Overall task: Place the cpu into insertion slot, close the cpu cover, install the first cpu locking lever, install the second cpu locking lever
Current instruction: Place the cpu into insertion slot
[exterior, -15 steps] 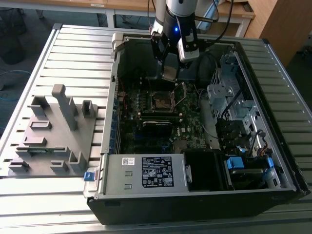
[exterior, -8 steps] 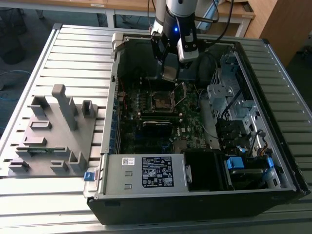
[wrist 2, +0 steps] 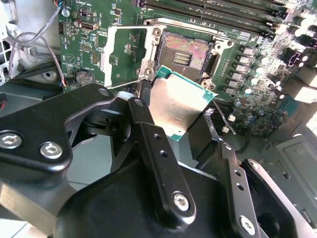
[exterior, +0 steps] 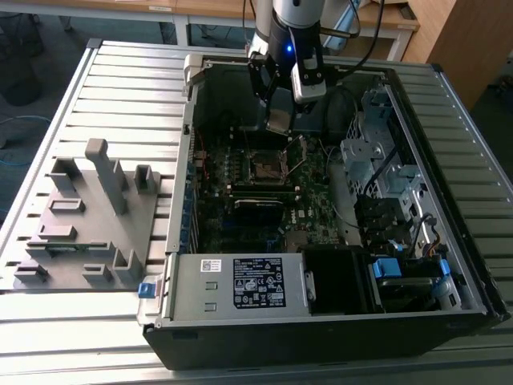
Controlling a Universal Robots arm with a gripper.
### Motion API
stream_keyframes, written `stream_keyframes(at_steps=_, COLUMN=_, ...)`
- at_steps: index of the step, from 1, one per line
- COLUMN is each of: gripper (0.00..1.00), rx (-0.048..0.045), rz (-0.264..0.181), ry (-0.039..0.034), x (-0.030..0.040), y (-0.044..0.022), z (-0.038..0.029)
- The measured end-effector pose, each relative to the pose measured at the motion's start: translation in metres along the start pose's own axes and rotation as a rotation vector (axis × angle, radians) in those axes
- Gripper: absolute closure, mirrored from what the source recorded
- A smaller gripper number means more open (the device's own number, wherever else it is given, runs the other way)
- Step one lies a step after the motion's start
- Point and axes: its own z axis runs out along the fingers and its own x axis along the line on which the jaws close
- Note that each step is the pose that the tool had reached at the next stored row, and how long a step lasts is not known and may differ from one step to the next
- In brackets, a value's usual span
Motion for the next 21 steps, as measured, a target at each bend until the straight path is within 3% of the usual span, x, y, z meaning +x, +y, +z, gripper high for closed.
stream_keyframes(at_steps=5, gripper=0.46, rx=-0.0004, rz=0.028, ry=-0.0025, x=0.0, y=-0.0001, z=0.0007)
stream_keyframes(at_steps=14, gripper=0.46, rx=-0.0007, rz=0.037, ry=-0.0035, x=0.0, y=-0.0001, z=0.0009)
stream_keyframes(at_steps=21, gripper=0.46, rx=-0.0024, rz=0.135, ry=-0.0124, x=-0.0001, y=-0.0003, z=0.0027)
